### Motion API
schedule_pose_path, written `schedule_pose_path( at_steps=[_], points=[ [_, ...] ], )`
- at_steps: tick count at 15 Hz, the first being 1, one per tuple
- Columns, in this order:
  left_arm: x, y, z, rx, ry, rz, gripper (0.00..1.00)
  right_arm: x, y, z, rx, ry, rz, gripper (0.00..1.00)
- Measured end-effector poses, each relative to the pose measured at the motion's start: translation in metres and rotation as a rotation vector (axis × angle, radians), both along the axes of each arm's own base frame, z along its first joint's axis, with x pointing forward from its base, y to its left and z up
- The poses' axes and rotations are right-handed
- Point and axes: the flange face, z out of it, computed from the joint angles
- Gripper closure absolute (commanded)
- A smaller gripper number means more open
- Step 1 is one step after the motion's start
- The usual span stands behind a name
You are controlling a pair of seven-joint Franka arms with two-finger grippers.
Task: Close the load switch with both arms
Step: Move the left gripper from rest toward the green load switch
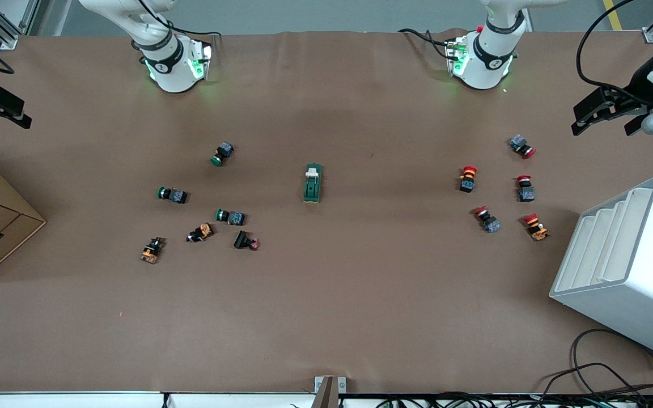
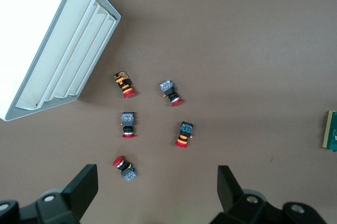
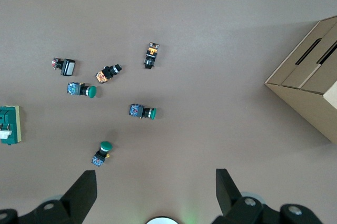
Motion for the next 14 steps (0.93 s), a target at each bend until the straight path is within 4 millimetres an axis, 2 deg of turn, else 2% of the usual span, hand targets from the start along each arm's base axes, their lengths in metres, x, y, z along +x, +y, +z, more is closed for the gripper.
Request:
schedule_pose_path(
  at_steps=[5, 8, 12, 14],
  points=[
    [0.0, -0.001, 0.001, 0.0, -0.001, -0.002, 0.0, 0.0, 0.0, 0.0, 0.0, 0.0, 0.0, 0.0],
    [0.004, -0.012, 0.002, -0.002, -0.007, -0.023, 0.0, 0.0, 0.0, 0.0, 0.0, 0.0, 0.0, 0.0],
    [0.012, -0.057, -0.016, -0.005, 0.015, -0.028, 0.0, 0.0, 0.0, 0.002, -0.001, -0.008, 0.0, 0.0],
    [0.007, -0.095, -0.029, -0.005, 0.019, 0.022, 0.0, 0.0, 0.0, 0.005, -0.001, -0.014, 0.001, 0.0]
  ],
)
